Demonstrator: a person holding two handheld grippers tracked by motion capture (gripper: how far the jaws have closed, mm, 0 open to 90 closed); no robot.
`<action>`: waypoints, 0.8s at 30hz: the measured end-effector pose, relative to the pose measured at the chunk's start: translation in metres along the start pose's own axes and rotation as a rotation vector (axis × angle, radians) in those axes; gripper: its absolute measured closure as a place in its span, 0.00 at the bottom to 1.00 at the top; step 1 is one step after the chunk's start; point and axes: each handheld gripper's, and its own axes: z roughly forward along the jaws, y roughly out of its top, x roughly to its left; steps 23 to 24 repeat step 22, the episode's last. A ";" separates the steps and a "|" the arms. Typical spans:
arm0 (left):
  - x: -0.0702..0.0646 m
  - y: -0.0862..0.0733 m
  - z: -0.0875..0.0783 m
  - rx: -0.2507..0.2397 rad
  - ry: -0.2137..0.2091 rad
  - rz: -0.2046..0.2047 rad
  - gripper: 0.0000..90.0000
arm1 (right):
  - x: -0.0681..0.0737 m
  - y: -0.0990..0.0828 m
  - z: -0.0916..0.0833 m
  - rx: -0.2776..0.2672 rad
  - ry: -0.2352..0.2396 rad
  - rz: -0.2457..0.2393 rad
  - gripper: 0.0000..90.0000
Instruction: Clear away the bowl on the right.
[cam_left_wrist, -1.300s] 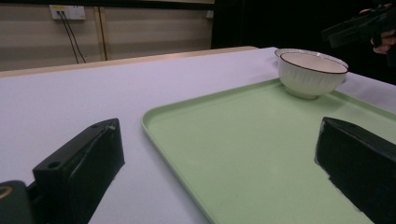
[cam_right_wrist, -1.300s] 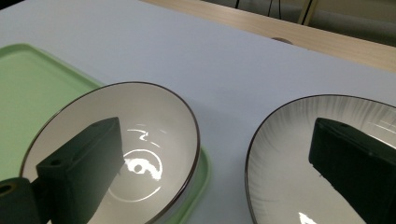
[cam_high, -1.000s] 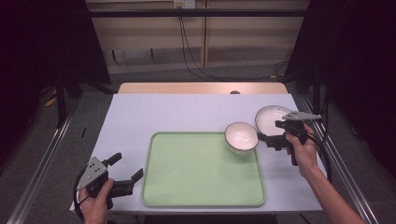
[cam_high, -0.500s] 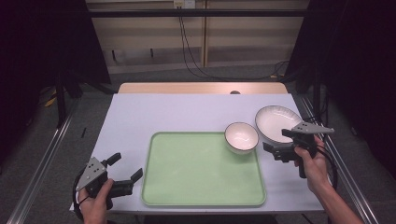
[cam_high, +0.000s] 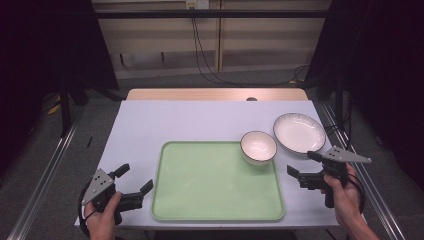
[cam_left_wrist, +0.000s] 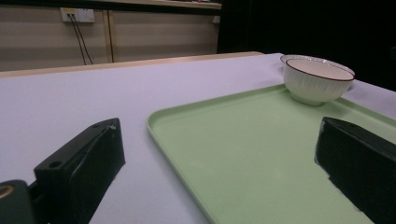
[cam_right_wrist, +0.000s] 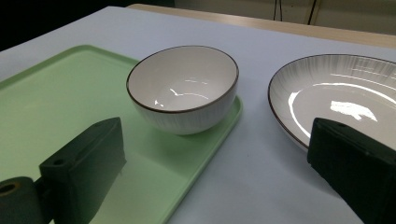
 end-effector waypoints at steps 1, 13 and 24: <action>0.000 0.000 0.000 -0.001 -0.001 -0.001 0.02 | 0.000 -0.003 -0.003 -0.011 0.000 0.002 0.04; 0.000 0.000 -0.002 -0.010 -0.003 -0.011 0.02 | 0.001 -0.025 -0.021 -0.035 -0.019 -0.054 0.02; 0.000 0.000 -0.001 -0.003 -0.013 0.000 0.02 | 0.001 -0.034 -0.009 0.021 0.000 -0.072 0.02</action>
